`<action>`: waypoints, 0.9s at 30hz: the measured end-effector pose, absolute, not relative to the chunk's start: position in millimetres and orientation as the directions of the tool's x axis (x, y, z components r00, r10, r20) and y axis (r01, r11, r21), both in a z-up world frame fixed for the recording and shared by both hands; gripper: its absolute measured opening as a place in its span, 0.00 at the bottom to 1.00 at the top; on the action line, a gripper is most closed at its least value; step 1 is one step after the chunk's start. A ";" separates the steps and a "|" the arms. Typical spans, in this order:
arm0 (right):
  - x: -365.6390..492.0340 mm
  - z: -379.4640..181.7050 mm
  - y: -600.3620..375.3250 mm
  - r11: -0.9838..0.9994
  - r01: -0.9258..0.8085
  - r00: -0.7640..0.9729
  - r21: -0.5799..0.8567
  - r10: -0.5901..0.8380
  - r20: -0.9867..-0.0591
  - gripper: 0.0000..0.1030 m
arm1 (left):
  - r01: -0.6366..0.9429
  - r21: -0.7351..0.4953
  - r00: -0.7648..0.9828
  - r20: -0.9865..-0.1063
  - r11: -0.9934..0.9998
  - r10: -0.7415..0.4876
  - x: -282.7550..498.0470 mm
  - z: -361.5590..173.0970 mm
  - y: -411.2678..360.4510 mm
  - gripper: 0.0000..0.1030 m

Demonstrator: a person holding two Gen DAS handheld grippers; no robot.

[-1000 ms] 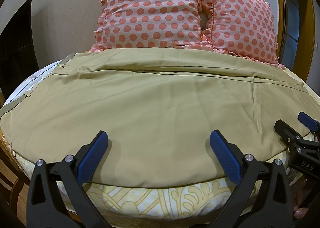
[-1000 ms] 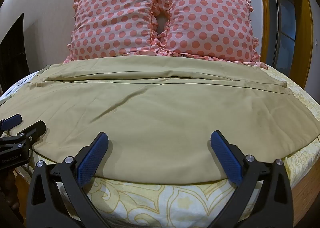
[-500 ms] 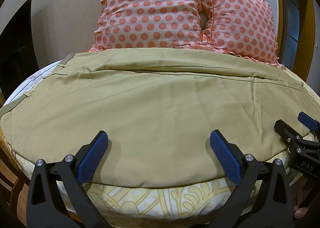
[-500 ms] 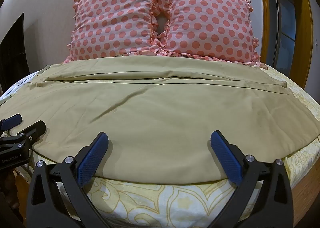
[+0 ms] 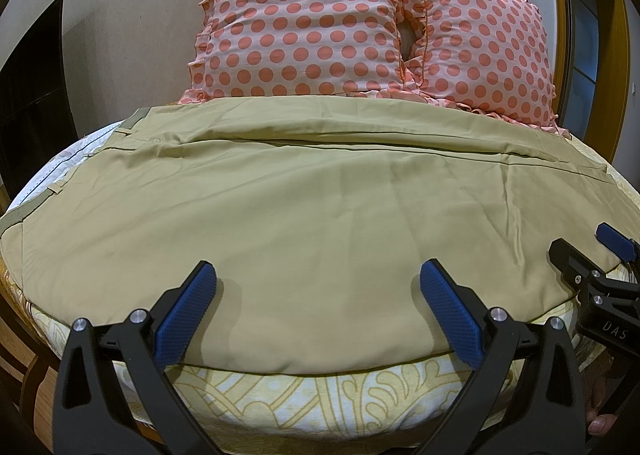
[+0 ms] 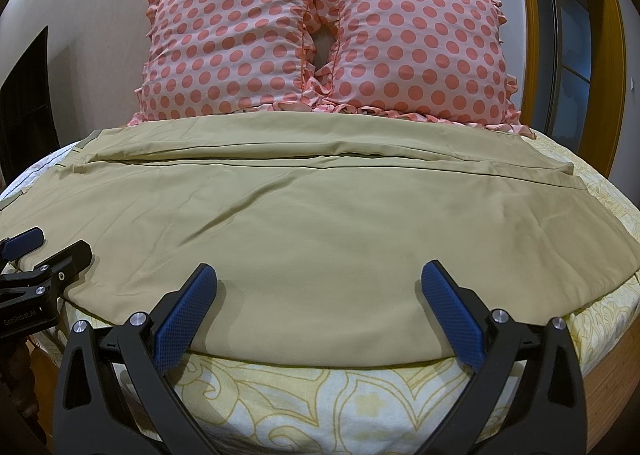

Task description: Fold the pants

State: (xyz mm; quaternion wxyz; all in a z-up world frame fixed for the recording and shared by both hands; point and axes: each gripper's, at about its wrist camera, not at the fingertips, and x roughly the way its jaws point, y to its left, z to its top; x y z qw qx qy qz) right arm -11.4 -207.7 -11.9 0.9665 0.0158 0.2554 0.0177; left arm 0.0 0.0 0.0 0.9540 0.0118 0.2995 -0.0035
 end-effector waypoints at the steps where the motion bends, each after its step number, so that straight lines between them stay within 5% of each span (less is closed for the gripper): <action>1: -11.5 -12.0 -207.7 0.999 -0.026 0.869 0.040 0.042 -0.493 0.99 | 0.014 0.021 0.821 -0.571 1.000 0.000 0.0 0.0 0.0 0.98; 27: -11.7 -11.4 -207.6 0.999 -0.026 0.873 0.040 0.042 -0.486 0.99 | 0.014 0.021 0.822 -0.570 1.000 0.000 0.0 0.1 0.0 0.98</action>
